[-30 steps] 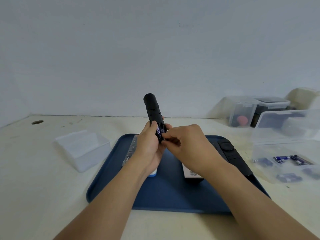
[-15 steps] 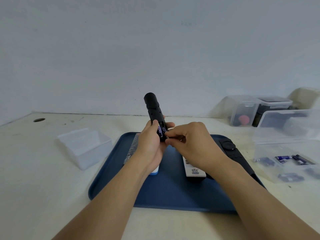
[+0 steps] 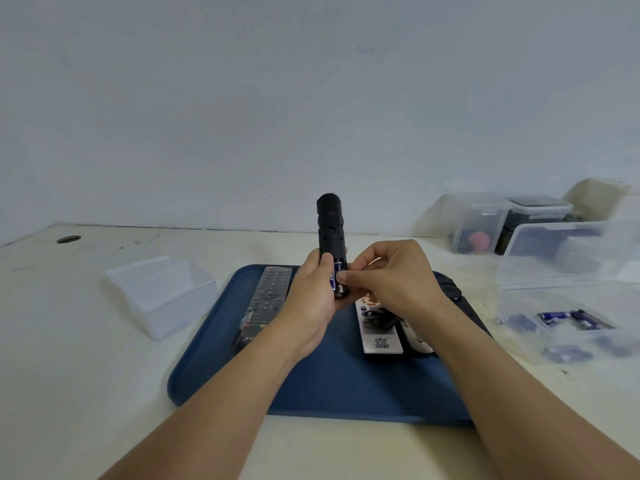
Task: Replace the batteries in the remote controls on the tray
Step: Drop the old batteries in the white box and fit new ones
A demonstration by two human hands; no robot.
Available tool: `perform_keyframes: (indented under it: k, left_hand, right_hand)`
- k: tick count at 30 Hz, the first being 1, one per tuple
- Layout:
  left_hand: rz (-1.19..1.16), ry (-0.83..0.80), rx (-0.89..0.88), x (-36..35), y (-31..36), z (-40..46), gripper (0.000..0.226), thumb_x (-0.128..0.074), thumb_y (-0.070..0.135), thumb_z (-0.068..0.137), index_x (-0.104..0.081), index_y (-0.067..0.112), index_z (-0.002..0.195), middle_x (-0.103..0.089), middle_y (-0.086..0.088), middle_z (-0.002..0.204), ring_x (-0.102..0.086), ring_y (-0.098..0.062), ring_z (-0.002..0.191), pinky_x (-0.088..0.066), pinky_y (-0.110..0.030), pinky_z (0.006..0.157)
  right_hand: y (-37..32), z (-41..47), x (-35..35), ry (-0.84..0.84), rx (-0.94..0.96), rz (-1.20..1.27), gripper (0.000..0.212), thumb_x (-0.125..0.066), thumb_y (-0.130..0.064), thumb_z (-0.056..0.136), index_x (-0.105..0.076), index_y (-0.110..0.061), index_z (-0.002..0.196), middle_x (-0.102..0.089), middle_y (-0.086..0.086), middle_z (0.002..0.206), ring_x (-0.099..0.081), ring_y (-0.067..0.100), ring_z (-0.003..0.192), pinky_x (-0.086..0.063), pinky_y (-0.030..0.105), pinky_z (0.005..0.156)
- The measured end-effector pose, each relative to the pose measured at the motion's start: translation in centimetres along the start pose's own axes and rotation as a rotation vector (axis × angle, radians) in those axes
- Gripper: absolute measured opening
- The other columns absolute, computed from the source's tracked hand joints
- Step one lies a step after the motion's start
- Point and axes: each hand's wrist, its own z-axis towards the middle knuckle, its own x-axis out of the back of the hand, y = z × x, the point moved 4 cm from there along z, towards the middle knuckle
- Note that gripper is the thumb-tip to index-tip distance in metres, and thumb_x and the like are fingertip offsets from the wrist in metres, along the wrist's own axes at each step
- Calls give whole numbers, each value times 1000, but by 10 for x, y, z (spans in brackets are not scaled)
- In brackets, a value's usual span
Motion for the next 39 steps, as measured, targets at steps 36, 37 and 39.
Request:
perform_keyframes:
  k: [36, 37, 39]
  left_hand:
    - [-141, -101, -39, -4, 5, 8, 19, -39, 9, 109, -56, 8, 119, -56, -8, 85, -59, -16, 70, -61, -31, 73]
    - [-122, -95, -46, -4, 5, 8, 19, -40, 9, 109, -56, 10, 118, -55, -8, 85, -58, -16, 69, -61, -31, 74]
    - [-99, -70, -67, -3, 6, 9, 20, -40, 12, 109, -58, 15, 117, -54, -6, 85, -54, -14, 67, -59, -30, 72]
  right_hand:
    - [1, 11, 49, -388, 160, -523, 12, -77, -16, 85, -76, -22, 95, -76, -10, 87, -70, 2, 82, -52, 18, 80]
    - [3, 10, 44, -391, 155, -483, 10, -77, -14, 86, -76, -19, 95, -77, -7, 86, -71, 5, 83, -53, 19, 80]
    - [0, 11, 46, -287, 157, -349, 9, -76, -12, 87, -76, -16, 95, -77, -1, 86, -71, 6, 80, -53, 17, 77]
